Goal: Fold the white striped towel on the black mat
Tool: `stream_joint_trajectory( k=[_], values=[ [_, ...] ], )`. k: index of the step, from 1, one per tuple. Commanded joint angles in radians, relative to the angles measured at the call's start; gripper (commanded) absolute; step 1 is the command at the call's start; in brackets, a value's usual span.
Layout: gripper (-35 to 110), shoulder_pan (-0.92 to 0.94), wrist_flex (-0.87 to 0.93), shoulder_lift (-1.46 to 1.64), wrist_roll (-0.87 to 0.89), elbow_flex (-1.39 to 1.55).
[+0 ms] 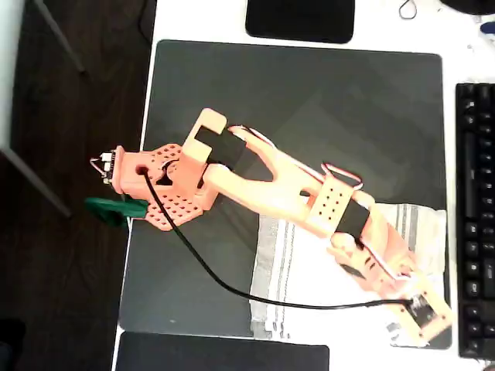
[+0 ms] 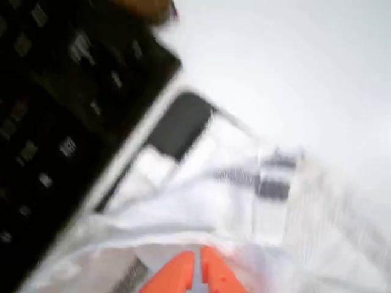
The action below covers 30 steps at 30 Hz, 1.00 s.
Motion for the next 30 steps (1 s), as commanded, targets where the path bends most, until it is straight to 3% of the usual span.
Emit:
stream_joint_trajectory(
  k=[1, 9, 17, 24, 30],
  values=[
    [0, 0.006, -0.046, 0.006, -0.014, -0.077],
    [0, 0.008, -0.212, 0.075, -0.038, -0.101],
    [0, -0.041, 0.172, 0.201, -0.028, -0.104],
    [0, -0.074, 0.206, 0.291, -0.055, 0.184],
    [0, -0.066, 0.067, 0.287, -0.074, 0.36]
  ],
)
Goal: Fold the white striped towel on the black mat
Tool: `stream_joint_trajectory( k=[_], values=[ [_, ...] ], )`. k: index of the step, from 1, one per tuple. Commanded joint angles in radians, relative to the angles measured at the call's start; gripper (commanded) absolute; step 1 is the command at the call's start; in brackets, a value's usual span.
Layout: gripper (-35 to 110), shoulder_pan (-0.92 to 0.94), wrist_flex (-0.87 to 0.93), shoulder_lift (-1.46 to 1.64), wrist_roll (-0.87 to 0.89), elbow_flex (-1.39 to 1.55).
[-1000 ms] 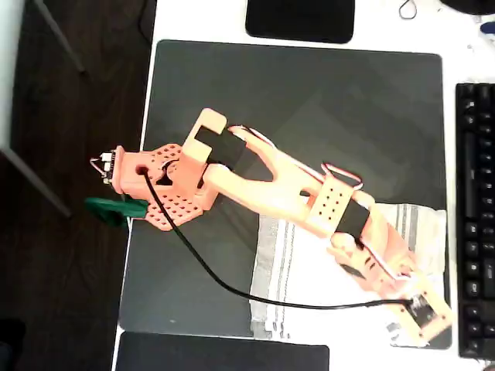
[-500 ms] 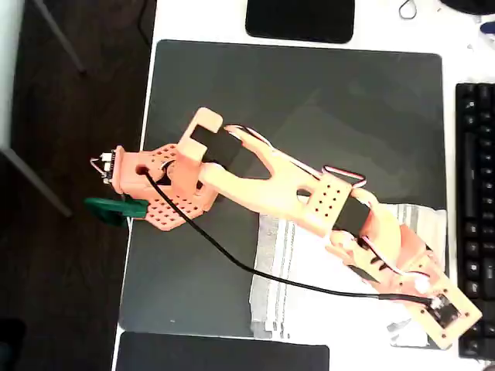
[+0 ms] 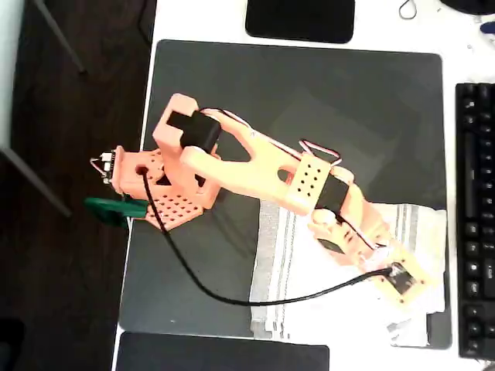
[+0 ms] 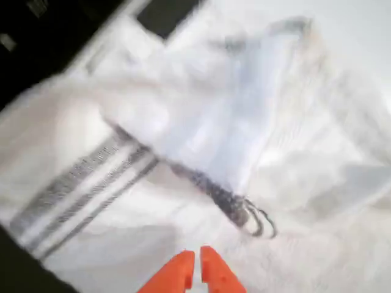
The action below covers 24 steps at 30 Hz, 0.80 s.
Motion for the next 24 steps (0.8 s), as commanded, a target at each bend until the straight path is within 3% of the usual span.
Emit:
stream_joint_trajectory(
  k=[1, 7, 15, 21, 24],
  values=[
    [0, 0.015, -0.078, 0.026, -0.018, 0.035],
    [0, 0.087, -0.35, -0.118, -0.121, 0.023],
    [0, 0.132, -0.574, -0.238, -0.199, -0.117],
    [3, 0.049, -0.4, -0.117, -0.204, -0.123],
    [7, -0.041, -0.252, -0.028, -0.331, -0.038]
  ],
)
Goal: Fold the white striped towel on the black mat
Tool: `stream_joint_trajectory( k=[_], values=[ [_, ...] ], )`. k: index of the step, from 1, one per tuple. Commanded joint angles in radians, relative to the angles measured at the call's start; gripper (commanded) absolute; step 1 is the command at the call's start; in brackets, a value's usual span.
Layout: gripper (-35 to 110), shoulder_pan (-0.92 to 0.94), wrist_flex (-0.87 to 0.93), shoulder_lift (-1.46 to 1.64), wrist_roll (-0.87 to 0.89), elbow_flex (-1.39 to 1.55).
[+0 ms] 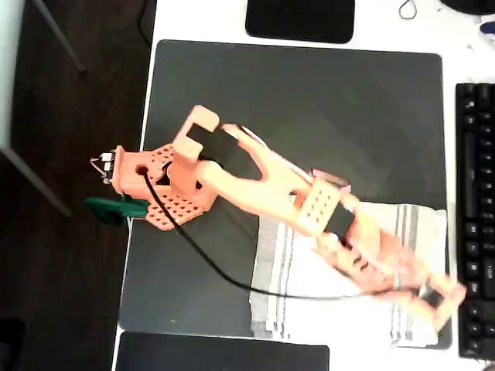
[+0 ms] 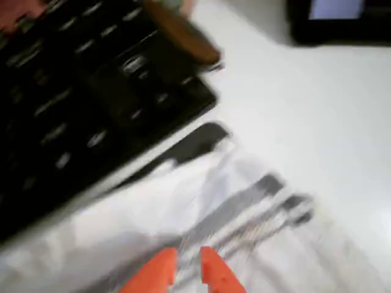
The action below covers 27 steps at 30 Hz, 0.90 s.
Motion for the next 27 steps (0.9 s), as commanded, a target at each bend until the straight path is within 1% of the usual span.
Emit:
stream_joint_trajectory(
  k=[1, 3, 6, 11, 15, 19, 23, 25, 27],
  values=[
    [9, -0.1, 0.094, 0.123, -0.133, 0.083],
    [12, -0.146, 0.144, 0.175, -0.224, 0.147],
    [19, -0.175, 0.252, 0.21, -0.313, 0.179],
    [24, -0.183, 0.351, 0.172, -0.38, 0.179],
    [25, -0.186, 0.357, 0.114, -0.38, 0.179],
    [26, -0.206, 0.357, 0.023, -0.339, 0.147],
    [28, -0.233, 0.394, -0.025, -0.302, 0.104],
    [25, -0.241, 0.383, -0.04, -0.299, 0.101],
    [17, -0.245, 0.385, -0.051, -0.308, 0.101]
  ],
)
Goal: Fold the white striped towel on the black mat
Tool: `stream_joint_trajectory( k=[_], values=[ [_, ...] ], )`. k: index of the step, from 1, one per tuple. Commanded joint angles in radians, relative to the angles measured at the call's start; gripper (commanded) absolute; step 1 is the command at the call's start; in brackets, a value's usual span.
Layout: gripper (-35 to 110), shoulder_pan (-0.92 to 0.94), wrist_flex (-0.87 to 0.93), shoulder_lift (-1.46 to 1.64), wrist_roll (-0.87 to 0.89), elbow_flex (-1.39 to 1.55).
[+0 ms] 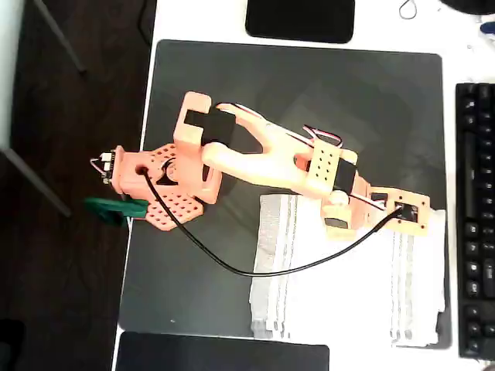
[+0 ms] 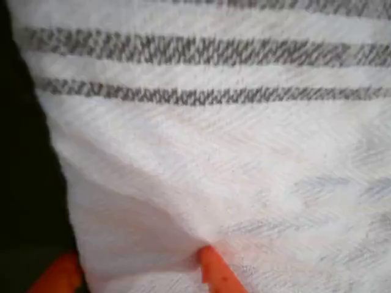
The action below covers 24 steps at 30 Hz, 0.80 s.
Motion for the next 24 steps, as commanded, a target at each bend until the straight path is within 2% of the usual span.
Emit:
stream_joint_trajectory(
  k=[1, 3, 10, 17, 24],
  values=[
    [9, -0.032, -0.011, -0.018, 0.009, -0.014],
    [0, -0.038, -0.029, -0.025, 0.011, -0.017],
    [0, -0.098, 0.017, -0.003, 0.072, -0.092],
    [0, -0.265, 0.067, -0.029, 0.178, -0.241],
    [0, -0.416, 0.143, -0.086, 0.193, -0.391]
  ],
)
